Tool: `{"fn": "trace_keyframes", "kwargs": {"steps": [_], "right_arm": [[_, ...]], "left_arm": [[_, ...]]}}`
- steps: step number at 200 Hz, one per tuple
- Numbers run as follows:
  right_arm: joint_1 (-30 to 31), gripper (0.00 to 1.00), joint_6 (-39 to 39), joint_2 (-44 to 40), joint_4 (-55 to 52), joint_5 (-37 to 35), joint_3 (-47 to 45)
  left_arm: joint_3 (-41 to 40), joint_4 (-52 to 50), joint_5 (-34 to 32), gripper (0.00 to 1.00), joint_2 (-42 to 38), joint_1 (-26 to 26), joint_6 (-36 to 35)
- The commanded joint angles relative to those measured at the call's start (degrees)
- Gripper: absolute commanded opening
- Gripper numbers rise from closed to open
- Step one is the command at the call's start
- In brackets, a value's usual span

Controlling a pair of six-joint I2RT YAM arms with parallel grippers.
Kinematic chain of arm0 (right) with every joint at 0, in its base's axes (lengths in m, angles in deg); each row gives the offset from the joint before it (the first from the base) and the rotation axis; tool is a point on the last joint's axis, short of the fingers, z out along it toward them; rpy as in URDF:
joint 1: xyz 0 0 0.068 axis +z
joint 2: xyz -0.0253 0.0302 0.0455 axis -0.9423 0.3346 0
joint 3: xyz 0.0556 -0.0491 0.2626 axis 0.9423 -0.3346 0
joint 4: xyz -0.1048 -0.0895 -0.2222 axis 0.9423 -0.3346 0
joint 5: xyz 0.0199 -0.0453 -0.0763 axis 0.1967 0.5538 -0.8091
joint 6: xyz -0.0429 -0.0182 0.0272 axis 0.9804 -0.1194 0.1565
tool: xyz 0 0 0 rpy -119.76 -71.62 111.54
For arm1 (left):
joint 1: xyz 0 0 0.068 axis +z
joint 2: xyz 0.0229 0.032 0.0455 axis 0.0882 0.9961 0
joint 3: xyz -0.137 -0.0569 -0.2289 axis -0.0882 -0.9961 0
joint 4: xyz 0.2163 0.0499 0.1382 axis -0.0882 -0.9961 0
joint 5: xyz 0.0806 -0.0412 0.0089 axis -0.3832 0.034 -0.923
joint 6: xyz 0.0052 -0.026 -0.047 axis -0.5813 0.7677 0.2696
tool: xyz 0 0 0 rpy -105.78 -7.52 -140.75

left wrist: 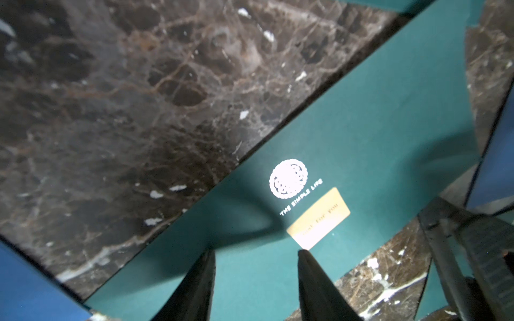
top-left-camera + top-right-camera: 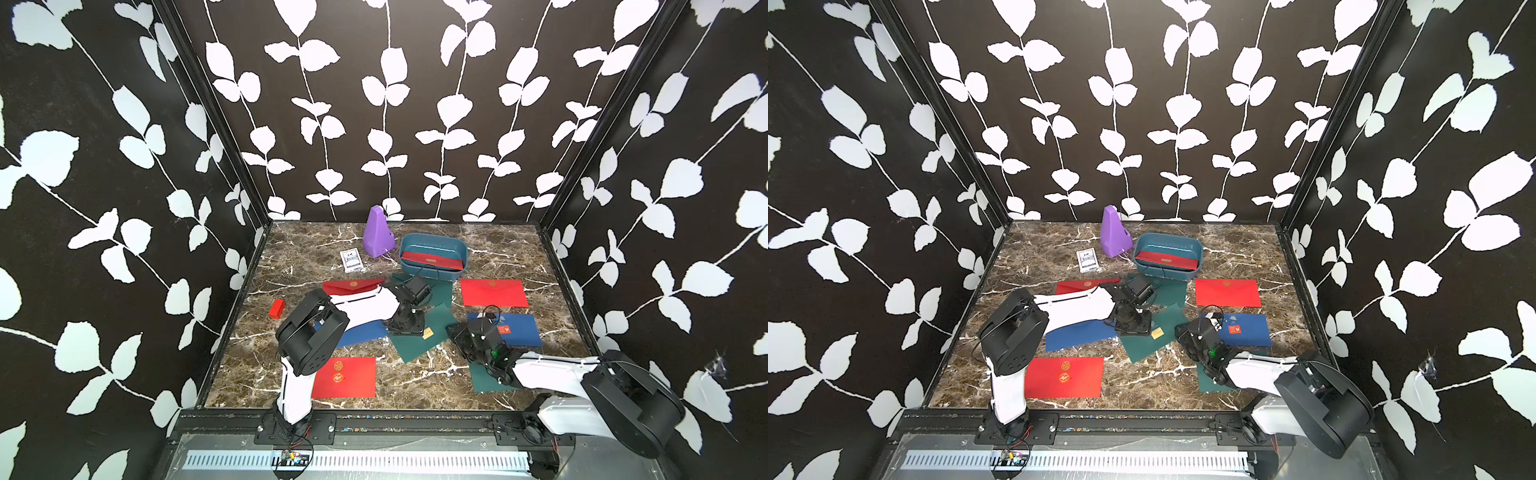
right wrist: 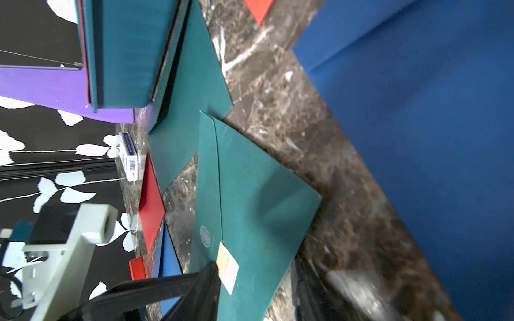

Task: Put the sealed envelopes into the storage box
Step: Pick up the envelope from the center of the board.

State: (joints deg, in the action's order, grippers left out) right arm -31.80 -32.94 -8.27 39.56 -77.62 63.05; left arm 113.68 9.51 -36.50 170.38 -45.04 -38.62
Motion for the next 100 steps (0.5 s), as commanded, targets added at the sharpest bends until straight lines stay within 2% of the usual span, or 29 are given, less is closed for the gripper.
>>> {"fn": "trace_keyframes", "kwargs": {"steps": [1, 35, 81, 100], "right_arm": [[0.3, 0.44, 0.1, 4.0, -1.7, -1.0, -2.6], [0.7, 0.44, -0.4, 8.7, 3.0, 1.1, -2.4], [2.6, 0.55, -2.1, 12.0, 6.0, 1.2, -2.7], [3.2, 0.55, -2.9, 13.5, 8.0, 0.9, -2.8]], "left_arm": [[-0.9, -0.5, 0.9, 0.51, 0.8, -0.4, 0.5], [-1.4, -0.9, 0.8, 0.51, 1.4, -0.4, 1.5], [-1.6, -0.3, 1.8, 0.51, 1.9, -0.3, 4.5], [-2.4, 1.1, 3.1, 0.51, 2.0, -0.4, 6.2]]}}
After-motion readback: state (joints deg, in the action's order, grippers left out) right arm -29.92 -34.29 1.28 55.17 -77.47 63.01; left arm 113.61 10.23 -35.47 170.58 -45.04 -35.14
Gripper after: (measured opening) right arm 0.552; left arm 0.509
